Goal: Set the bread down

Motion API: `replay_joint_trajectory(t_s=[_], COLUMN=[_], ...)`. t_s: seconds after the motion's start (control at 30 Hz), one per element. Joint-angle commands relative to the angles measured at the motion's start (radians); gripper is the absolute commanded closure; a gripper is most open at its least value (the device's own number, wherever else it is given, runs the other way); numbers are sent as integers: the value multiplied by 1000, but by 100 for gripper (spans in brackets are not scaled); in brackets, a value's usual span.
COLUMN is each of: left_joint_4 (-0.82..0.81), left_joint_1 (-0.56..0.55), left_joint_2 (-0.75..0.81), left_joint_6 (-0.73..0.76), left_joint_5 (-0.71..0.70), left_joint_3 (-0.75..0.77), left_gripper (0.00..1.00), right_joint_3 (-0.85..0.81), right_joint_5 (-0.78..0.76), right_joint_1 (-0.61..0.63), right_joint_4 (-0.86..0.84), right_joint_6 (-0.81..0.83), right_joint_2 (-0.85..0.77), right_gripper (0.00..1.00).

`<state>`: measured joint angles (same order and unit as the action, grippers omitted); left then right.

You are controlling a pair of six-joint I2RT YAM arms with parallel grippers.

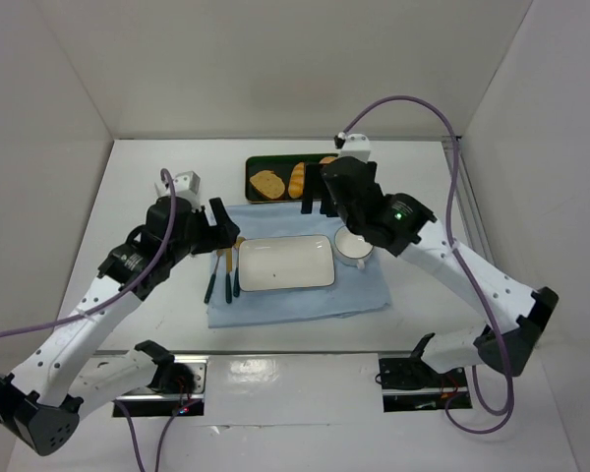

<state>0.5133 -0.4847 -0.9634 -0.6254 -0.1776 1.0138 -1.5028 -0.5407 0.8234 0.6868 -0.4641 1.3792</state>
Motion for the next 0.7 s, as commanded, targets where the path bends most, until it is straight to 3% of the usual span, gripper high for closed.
replay_joint_trajectory(t_s=[0.0,0.2,0.67], left_joint_4=[30,137,96], left_joint_1=[6,6,47], left_joint_2=[40,-3,-187], left_joint_6=[-40,-63,-91], left_joint_5=[4,-140,-332], left_joint_3=[-47,-20,-50], left_gripper=[8,4,5], right_joint_3=[27,85,196], right_joint_5=[-70,-44,19], right_joint_1=[22,22,22], right_joint_4=[-50,22,33], right_joint_6=[-10,-31,-88], right_joint_2=[-80,-92,-170], right_gripper=[0,0,0])
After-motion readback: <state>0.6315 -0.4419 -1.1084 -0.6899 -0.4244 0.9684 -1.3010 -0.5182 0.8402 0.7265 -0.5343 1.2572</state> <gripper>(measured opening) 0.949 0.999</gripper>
